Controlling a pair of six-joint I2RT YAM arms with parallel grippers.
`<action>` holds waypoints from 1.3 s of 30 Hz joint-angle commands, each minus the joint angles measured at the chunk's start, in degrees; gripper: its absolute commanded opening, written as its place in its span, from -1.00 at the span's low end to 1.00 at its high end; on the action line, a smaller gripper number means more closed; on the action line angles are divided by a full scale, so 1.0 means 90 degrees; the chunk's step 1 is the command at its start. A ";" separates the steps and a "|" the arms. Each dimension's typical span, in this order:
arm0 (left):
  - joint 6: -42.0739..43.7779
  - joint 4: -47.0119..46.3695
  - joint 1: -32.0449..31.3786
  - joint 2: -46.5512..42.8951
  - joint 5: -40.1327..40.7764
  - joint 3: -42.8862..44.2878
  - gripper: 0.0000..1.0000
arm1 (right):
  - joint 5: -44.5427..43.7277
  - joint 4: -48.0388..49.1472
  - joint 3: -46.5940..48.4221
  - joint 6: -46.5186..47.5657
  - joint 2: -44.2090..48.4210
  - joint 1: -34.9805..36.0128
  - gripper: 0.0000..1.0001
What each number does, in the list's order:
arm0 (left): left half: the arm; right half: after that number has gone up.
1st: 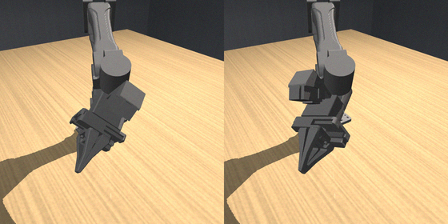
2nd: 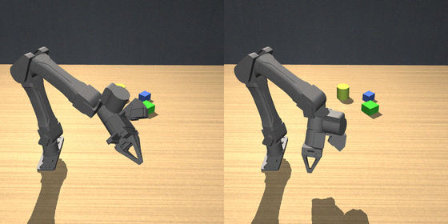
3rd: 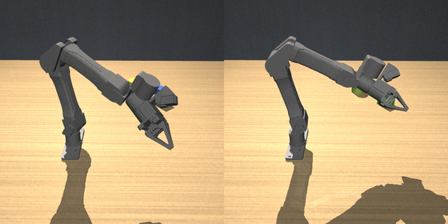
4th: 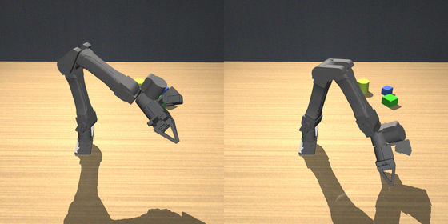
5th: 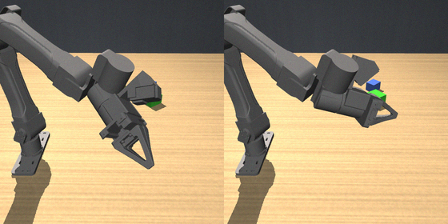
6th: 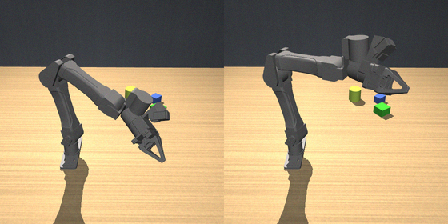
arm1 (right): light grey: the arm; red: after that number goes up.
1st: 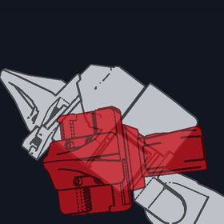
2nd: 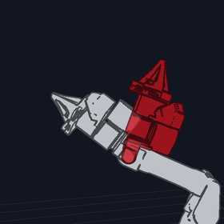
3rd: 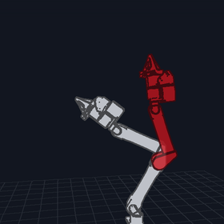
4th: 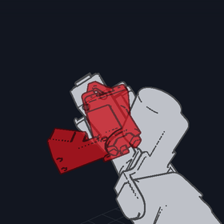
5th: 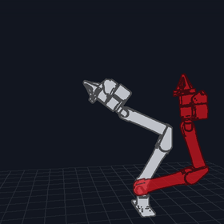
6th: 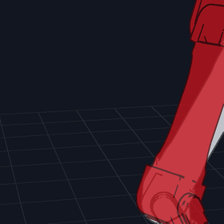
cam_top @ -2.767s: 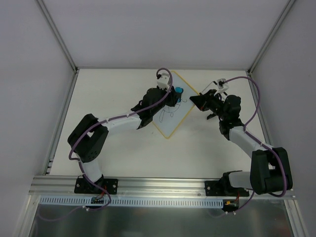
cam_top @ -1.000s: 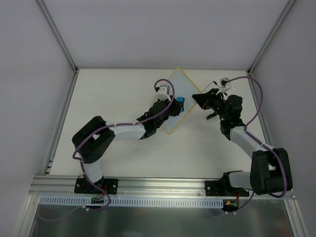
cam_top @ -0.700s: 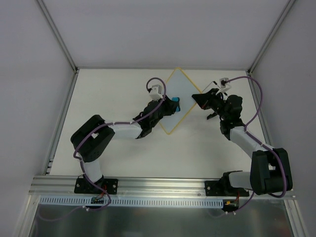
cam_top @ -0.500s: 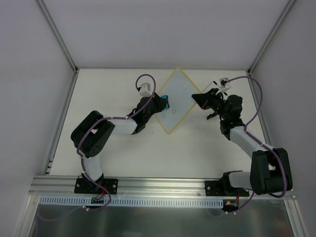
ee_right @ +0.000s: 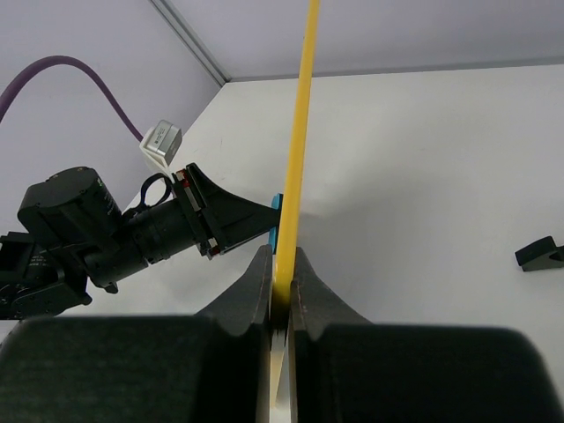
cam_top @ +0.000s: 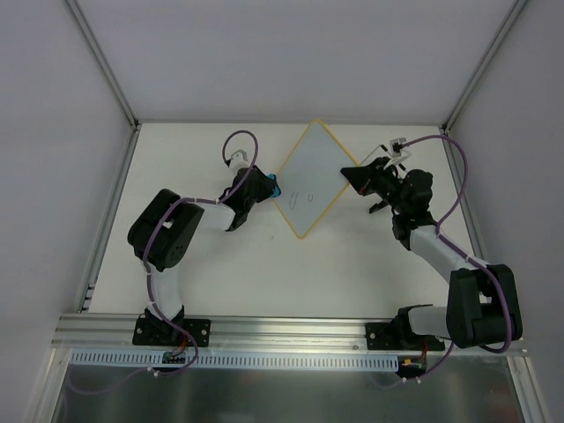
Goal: Erase the whiteboard
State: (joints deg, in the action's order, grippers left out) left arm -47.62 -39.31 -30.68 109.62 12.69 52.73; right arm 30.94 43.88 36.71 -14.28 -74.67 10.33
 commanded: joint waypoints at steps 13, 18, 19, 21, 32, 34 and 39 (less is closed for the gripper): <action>0.1179 0.0051 -0.1249 -0.0051 -0.0980 0.0957 -1.00 | 0.1621 0.0027 0.0023 0.0601 -0.0140 0.0357 -1.00; 0.1443 -0.0017 -0.1542 -0.0168 -0.1048 0.1143 -1.00 | 0.1621 0.0027 0.0013 0.0581 -0.0199 0.0366 -1.00; 0.1443 -0.0027 -0.1601 -0.0188 -0.1048 0.1133 -1.00 | 0.1602 0.0027 0.0013 0.0562 -0.0209 0.0366 -1.00; 0.1443 -0.0066 -0.1737 -0.0246 -0.1048 0.1065 -1.00 | 0.1592 0.0017 0.0013 0.0552 -0.0267 0.0366 -1.00; 0.1559 -0.0310 -0.2314 -0.0432 -0.1145 0.0850 -1.00 | 0.1679 0.0428 -0.0006 0.0005 -0.0433 0.0278 -1.00; 0.1755 -0.0300 -0.2314 -0.0423 -0.1204 0.0860 -1.00 | 0.1689 0.0389 -0.0065 -0.0044 -0.0424 0.0288 -0.99; 0.2232 -0.0222 -0.2314 -0.0335 -0.1390 0.1006 -1.00 | 0.1718 0.0330 -0.0134 -0.0054 -0.0424 0.0230 -1.00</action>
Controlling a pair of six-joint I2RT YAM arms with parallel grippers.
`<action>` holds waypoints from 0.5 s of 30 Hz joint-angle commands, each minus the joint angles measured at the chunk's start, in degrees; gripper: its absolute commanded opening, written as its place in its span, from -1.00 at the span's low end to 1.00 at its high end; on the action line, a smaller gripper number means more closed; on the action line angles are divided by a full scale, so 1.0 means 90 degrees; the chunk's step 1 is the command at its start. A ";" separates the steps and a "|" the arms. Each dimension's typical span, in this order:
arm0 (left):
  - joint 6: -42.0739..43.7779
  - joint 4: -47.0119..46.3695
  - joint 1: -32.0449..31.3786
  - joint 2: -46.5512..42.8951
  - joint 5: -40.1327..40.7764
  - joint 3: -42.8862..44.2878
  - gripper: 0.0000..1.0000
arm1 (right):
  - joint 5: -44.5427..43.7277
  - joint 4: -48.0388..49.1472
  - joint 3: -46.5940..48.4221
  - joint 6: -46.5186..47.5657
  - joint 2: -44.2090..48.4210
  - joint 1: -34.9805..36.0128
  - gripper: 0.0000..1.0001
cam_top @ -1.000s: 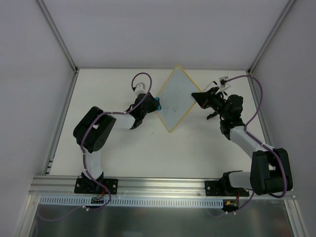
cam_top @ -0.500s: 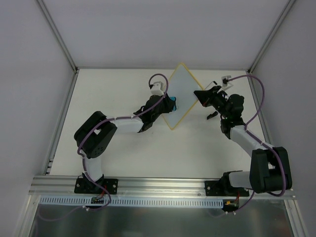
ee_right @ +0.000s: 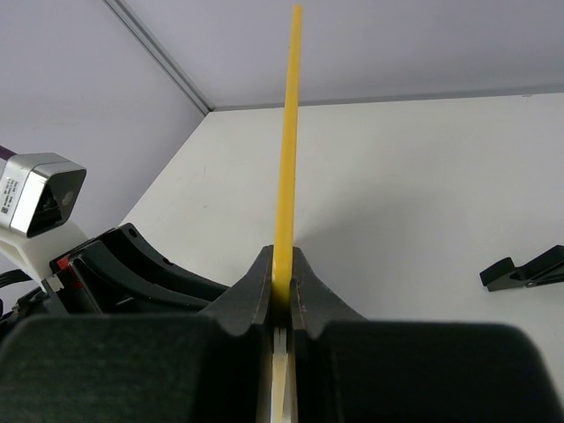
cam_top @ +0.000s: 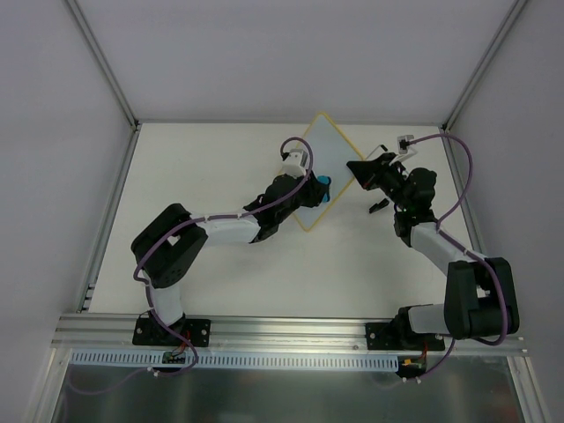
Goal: Erase the whiteboard
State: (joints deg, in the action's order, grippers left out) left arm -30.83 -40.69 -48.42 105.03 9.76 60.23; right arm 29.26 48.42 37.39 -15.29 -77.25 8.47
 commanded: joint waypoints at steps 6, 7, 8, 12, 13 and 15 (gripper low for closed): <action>0.1421 0.0467 -0.0342 0.0244 -0.1494 0.0544 -1.00 | 0.2072 -0.0283 -0.0209 0.0068 -0.0234 0.0426 -1.00; 0.1549 0.0555 -0.0342 0.0253 -0.1553 0.0573 -1.00 | 0.2072 -0.0273 -0.0218 0.0058 -0.0235 0.0426 -1.00; 0.1657 0.0614 -0.0342 0.0253 -0.1669 0.0593 -1.00 | 0.2062 -0.0273 -0.0238 0.0068 -0.0225 0.0426 -1.00; 0.2087 0.0819 -0.0352 0.0234 -0.1681 0.0613 -1.00 | 0.2062 -0.0273 -0.0238 0.0087 -0.0254 0.0426 -1.00; 0.2078 0.0839 -0.0352 0.0224 -0.1545 0.0603 -1.00 | 0.2072 -0.0273 -0.0228 0.0097 -0.0245 0.0416 -1.00; 0.2049 0.0888 -0.0323 0.0205 -0.1126 0.0593 -1.00 | 0.2101 -0.0273 -0.0238 0.0097 -0.0235 0.0426 -1.00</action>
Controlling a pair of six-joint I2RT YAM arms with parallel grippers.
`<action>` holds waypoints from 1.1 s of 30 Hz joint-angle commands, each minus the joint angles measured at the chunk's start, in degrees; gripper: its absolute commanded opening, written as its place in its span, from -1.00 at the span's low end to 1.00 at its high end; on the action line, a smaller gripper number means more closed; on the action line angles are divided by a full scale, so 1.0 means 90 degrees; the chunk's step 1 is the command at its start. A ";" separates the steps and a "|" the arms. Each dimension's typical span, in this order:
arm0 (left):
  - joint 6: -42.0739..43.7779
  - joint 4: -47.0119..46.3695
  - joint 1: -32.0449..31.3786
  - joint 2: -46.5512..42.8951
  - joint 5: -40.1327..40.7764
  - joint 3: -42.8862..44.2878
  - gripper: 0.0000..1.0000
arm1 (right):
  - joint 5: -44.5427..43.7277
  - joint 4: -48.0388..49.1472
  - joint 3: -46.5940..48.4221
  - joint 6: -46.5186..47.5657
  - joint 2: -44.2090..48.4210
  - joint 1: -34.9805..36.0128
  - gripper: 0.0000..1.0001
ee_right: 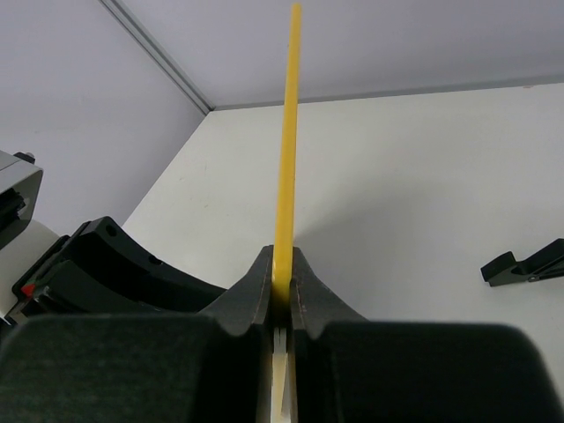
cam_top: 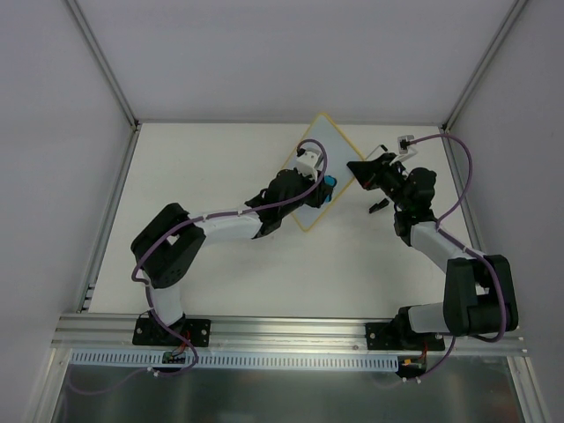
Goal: Erase the whiteboard
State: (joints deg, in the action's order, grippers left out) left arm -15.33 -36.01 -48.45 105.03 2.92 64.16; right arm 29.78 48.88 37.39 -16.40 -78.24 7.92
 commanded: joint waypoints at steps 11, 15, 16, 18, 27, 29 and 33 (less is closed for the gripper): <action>-0.0776 0.0446 0.1036 0.0087 0.0175 0.0029 -1.00 | 0.2189 -0.0353 -0.0306 0.0231 0.0011 0.0487 -0.99; -0.0923 0.0504 0.1437 0.0331 -0.0138 0.0185 -1.00 | 0.2228 -0.0353 -0.0326 0.0221 0.0002 0.0477 -0.99; -0.0962 0.0544 0.1486 0.0457 -0.0177 0.0205 -1.00 | 0.2228 -0.0353 -0.0326 0.0221 0.0011 0.0477 -1.00; -0.1088 0.0564 0.1574 0.0565 -0.0246 0.0205 -1.00 | 0.2228 -0.0344 -0.0326 0.0221 0.0011 0.0477 -1.00; -0.1840 0.0115 0.1623 0.0508 -0.0305 -0.0993 -1.00 | 0.2062 -0.0353 -0.0384 0.0338 0.0128 0.0477 -1.00; -0.1929 -0.0041 0.1613 0.0342 -0.0509 -0.1297 -1.00 | 0.2004 -0.0353 -0.0414 0.0358 0.0138 0.0477 -1.00; -0.2095 -0.0120 0.1477 0.0176 -0.0578 -0.1816 -1.00 | 0.1945 -0.0344 -0.0433 0.0426 0.0109 0.0487 -1.00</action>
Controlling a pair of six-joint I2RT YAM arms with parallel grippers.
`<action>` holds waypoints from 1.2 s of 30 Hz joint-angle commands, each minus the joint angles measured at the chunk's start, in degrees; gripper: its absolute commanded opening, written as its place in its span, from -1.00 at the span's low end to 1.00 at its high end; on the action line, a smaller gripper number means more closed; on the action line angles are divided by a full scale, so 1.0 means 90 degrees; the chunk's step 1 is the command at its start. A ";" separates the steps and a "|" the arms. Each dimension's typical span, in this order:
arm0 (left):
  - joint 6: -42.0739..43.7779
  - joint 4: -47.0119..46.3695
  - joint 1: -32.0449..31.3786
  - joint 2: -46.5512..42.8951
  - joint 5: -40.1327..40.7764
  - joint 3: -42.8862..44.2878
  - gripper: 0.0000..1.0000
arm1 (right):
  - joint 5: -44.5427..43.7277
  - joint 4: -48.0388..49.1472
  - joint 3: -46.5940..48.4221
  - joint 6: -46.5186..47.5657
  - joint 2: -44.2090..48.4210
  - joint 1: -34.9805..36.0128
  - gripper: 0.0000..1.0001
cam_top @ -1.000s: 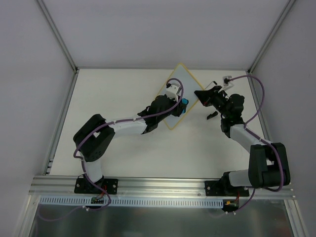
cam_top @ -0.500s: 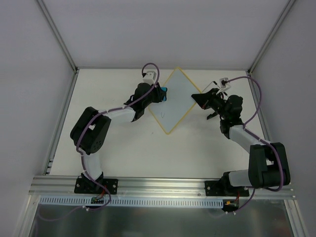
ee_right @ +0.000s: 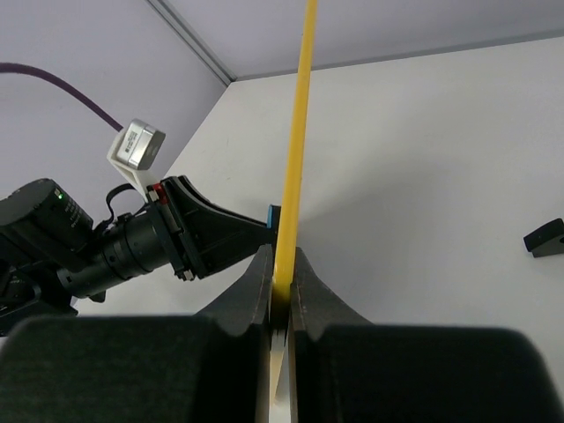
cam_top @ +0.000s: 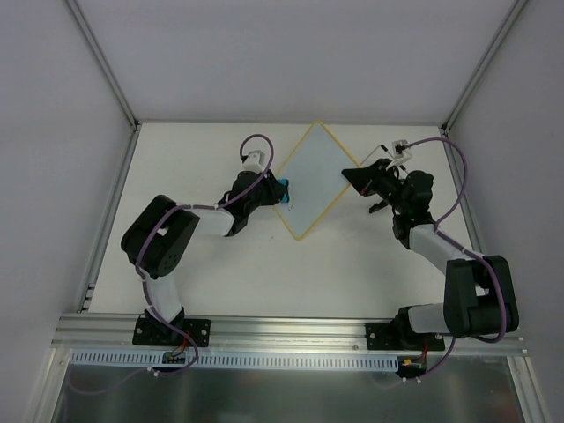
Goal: Erase the whiteboard
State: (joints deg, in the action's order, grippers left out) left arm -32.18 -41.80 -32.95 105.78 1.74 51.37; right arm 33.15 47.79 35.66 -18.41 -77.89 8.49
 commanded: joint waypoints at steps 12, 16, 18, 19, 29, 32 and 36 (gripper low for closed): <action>-0.0691 0.0065 -0.1006 0.0512 -0.0554 -0.0611 -1.00 | 0.1522 -0.0222 -0.0290 0.0728 0.0119 0.0424 -1.00; -0.0721 -0.0004 -0.1698 0.0435 -0.0263 -0.0445 -1.00 | 0.1522 -0.0193 -0.0290 0.0728 0.0070 0.0414 -1.00; -0.0750 -0.0130 -0.1885 0.0396 -0.0174 -0.0454 -1.00 | 0.1522 -0.0135 -0.0319 0.0689 0.0051 0.0424 -1.00; -0.0760 -0.0189 -0.1954 0.0376 -0.0067 -0.0454 -1.00 | 0.1522 -0.0105 -0.0339 0.0679 0.0031 0.0424 -1.00; -0.0711 -0.0317 -0.2091 0.0151 0.0510 -0.0737 -1.00 | 0.1600 0.0354 -0.0456 0.0444 -0.0154 0.0404 -1.00; -0.0877 -0.0228 -0.1828 0.0112 0.0666 -0.0864 -1.00 | 0.1590 0.0354 -0.0486 0.0474 -0.0135 0.0424 -1.00; -0.1023 -0.0180 -0.1350 0.0132 0.0715 -0.1030 -1.00 | 0.1591 0.0344 -0.0505 0.0493 -0.0106 0.0424 -1.00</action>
State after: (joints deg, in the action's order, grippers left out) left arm -39.40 -47.79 -47.35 105.19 10.33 43.81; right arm 33.43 56.16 34.33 -15.53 -77.28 7.75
